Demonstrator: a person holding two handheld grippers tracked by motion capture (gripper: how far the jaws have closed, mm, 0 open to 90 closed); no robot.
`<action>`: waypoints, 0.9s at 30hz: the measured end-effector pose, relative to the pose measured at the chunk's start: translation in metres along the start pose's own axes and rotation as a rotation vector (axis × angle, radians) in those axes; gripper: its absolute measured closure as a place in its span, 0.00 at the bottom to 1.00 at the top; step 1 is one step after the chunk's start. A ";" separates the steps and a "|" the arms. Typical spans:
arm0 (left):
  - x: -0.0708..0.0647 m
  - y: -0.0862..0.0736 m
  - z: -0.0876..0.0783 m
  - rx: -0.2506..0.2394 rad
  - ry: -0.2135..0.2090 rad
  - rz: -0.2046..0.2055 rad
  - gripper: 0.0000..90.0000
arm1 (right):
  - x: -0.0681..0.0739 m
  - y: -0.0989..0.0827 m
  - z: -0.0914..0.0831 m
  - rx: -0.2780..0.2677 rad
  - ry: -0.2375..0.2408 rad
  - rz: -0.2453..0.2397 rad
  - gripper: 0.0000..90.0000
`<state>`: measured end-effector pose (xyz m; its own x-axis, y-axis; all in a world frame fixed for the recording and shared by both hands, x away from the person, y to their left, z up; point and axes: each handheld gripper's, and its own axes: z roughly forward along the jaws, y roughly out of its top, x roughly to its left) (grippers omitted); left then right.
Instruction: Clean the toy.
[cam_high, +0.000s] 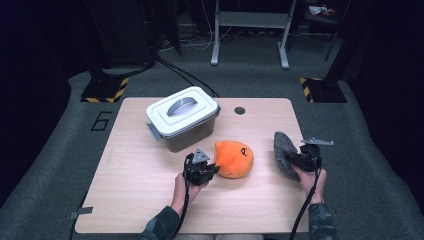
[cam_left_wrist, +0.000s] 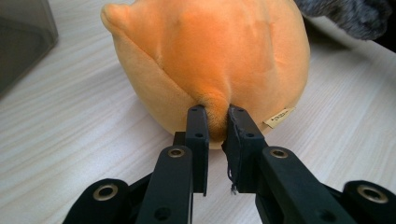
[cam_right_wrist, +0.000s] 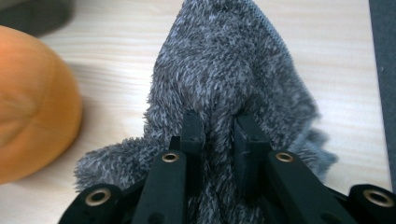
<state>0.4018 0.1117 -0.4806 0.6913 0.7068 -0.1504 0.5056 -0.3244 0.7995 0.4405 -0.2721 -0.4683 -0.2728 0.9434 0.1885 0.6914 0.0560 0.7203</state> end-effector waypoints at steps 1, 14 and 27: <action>-0.001 0.000 0.000 -0.003 0.006 0.000 0.89 | 0.003 0.003 -0.004 -0.001 -0.012 -0.020 0.84; -0.005 0.003 0.001 -0.002 0.022 0.018 0.90 | 0.052 0.033 -0.024 -0.045 0.071 -0.141 0.84; -0.013 0.011 0.000 -0.004 0.038 0.060 0.91 | 0.111 0.052 -0.029 -0.042 0.150 -0.285 0.84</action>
<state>0.3987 0.0992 -0.4696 0.7004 0.7093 -0.0796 0.4611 -0.3645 0.8090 0.4270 -0.1738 -0.3908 -0.5493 0.8328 0.0692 0.5455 0.2946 0.7847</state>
